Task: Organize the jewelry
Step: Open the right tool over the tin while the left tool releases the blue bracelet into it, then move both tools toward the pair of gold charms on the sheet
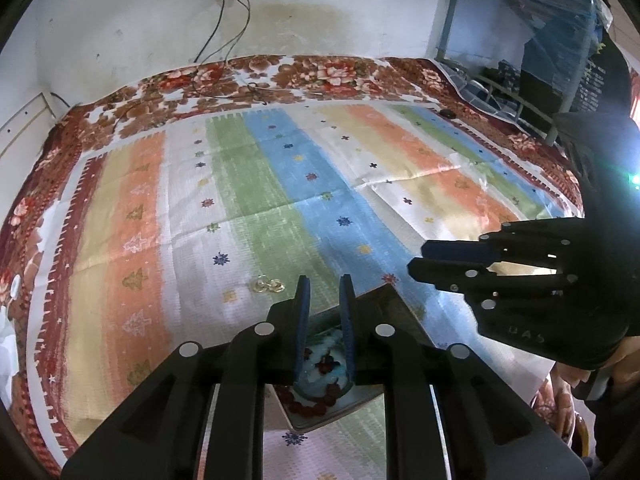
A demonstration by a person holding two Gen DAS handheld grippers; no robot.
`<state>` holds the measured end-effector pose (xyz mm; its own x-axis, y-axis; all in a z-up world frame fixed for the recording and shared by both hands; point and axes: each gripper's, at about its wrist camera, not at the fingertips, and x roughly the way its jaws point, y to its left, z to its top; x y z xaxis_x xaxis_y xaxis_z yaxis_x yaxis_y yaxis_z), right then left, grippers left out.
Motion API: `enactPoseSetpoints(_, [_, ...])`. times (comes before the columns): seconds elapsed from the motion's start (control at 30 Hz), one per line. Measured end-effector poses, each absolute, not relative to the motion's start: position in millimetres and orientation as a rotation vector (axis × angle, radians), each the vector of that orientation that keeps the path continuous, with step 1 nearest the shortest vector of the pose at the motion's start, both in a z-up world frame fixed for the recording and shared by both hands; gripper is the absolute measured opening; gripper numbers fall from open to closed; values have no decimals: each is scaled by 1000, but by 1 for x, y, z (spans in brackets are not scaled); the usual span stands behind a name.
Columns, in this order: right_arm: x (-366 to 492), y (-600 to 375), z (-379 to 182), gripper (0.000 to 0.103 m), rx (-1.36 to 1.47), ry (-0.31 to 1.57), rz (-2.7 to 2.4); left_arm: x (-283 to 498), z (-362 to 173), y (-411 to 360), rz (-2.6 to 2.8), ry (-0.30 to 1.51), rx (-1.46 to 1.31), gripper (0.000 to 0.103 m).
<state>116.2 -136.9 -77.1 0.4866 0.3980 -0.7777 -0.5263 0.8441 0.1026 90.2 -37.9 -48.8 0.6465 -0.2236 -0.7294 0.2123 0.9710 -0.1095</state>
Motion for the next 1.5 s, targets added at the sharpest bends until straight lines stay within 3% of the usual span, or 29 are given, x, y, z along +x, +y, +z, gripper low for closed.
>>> enactPoseSetpoints(0.47, [131,-127,-86,20,-165,917,577,103,-59,-17,-227,848,-23,23])
enactPoseSetpoints(0.93, [168,-113,-107,20,-202,965,602,135,-88,6,-211,918,-43,23])
enactPoseSetpoints(1.07, [179,-108,-114,29,-245,986,637,144,-95,10,-220,936,-34,23])
enactPoseSetpoints(1.5, [205,-89,-134,30,-415,1038,796,169,-120,19,-317,1011,-28,25])
